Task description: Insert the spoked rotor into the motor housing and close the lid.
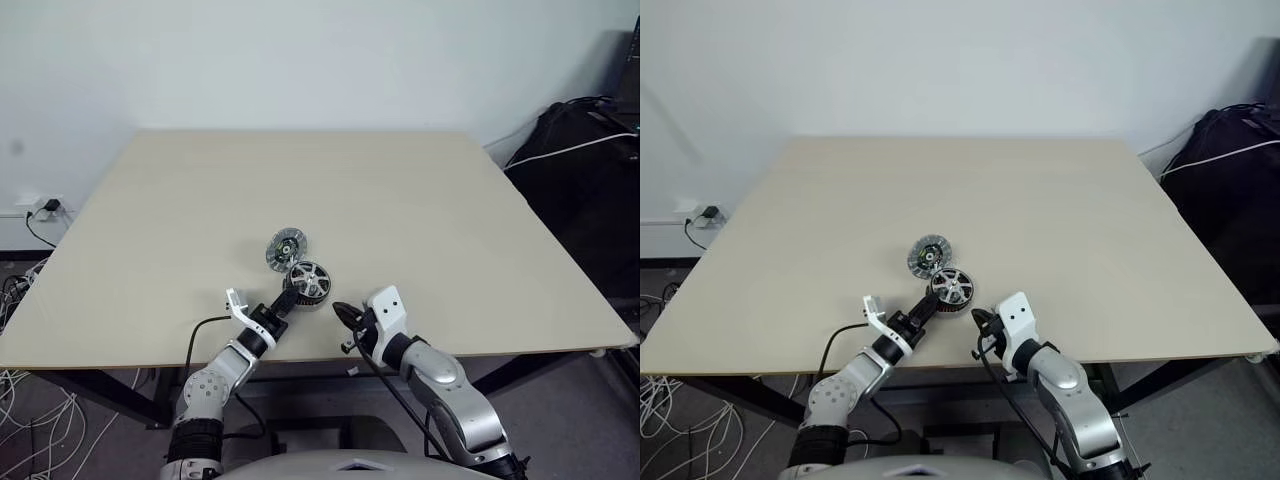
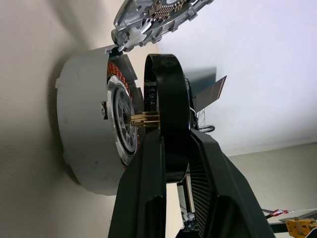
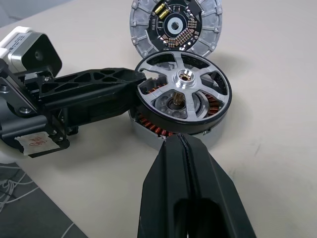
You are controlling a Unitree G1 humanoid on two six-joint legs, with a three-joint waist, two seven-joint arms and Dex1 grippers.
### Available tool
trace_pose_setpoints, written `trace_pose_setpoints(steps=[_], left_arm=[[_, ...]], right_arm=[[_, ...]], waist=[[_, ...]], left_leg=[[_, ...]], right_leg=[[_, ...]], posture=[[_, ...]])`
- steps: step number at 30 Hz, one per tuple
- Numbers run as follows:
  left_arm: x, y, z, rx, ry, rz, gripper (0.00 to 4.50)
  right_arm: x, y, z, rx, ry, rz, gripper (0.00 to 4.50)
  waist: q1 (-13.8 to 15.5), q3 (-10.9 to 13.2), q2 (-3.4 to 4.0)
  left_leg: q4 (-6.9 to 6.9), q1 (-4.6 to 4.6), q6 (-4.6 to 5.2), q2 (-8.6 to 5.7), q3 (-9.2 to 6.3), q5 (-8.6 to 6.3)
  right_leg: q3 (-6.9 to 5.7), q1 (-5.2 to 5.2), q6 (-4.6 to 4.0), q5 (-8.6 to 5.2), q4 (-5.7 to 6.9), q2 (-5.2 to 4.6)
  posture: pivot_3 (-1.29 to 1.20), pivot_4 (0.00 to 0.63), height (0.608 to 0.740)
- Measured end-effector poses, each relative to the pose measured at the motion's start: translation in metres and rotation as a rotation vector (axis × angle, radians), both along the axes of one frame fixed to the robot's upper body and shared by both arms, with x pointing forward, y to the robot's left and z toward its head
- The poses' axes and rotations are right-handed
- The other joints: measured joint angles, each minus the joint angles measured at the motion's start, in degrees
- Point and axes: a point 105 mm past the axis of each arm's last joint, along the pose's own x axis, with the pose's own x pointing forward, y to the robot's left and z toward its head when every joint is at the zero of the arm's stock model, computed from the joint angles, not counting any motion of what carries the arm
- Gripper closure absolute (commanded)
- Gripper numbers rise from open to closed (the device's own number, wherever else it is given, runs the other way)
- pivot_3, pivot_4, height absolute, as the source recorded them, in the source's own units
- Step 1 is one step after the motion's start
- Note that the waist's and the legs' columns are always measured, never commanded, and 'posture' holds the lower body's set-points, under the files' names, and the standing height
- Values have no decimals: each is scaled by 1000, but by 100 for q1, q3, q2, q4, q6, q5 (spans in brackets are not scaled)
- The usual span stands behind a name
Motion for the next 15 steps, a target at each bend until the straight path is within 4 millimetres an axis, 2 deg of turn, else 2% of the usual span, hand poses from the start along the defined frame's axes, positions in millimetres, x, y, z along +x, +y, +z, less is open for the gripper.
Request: trace_pose_setpoints(steps=[12, 15], left_arm=[[1, -1, 0, 2, 3, -4, 4134], [1, -1, -1, 6, 6, -6, 3141]], right_arm=[[1, -1, 0, -5, -1, -11, 4500], [0, 0, 0, -4, -1, -8, 4500]], waist=[[8, 0, 0], [9, 0, 0]], left_leg=[[0, 0, 0, 0, 0, 0], [0, 0, 0, 0, 0, 0]], right_leg=[[0, 0, 0, 0, 0, 0], [0, 0, 0, 0, 0, -1]], posture=[[0, 0, 740], [0, 0, 740]])
